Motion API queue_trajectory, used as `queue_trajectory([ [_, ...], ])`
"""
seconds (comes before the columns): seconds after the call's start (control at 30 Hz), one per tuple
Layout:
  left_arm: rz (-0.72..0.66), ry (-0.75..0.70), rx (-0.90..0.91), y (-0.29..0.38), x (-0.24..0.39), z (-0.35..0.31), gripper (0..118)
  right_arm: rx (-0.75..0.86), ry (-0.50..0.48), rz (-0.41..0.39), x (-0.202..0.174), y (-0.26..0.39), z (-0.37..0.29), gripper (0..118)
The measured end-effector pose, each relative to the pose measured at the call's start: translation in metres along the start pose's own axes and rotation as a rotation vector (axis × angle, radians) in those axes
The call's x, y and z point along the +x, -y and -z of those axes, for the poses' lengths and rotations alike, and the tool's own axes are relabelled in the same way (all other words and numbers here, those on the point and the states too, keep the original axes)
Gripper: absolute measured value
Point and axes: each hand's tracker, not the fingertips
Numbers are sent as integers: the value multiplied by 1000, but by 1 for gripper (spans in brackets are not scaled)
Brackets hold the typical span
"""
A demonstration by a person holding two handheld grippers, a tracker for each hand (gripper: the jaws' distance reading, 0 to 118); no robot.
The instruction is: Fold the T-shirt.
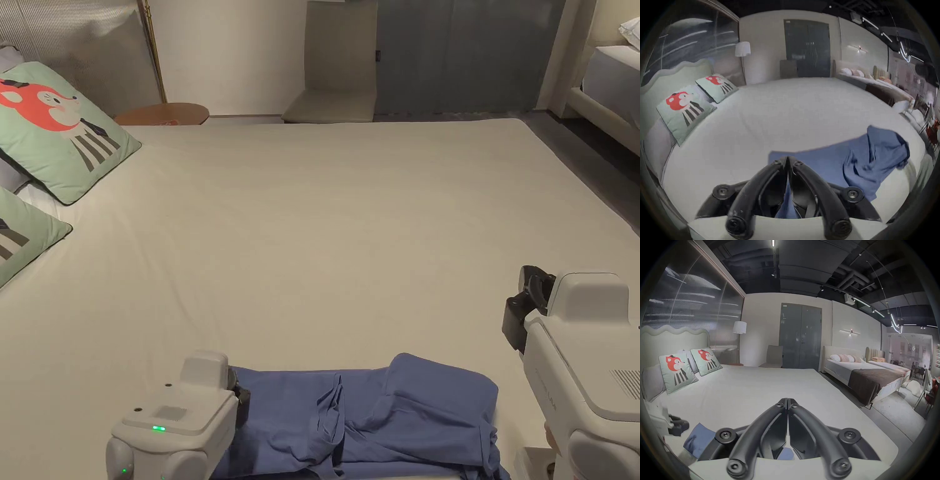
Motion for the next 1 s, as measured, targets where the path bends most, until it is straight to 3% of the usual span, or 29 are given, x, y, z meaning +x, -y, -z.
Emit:
queue_trajectory([
  [0.23, 45, 101, -128, 24, 53, 25, 0, -6, 11, 0, 9, 2, -2, 1],
  [0.63, 63, 193, -117, 23, 117, 29, 0, -20, 66, -11, 28, 5, -7, 1],
  [0.73, -1, 329, -68, 14, 102, 17, 0, -21, 72, -13, 29, 4, -6, 1],
  [0.8, -70, 343, -59, 2, 86, 8, 0, -21, 69, -17, 27, 3, -5, 1],
  [1.0, -299, 507, -21, -33, -5, -10, 0, -26, 45, -12, 14, 3, 0, 1],
])
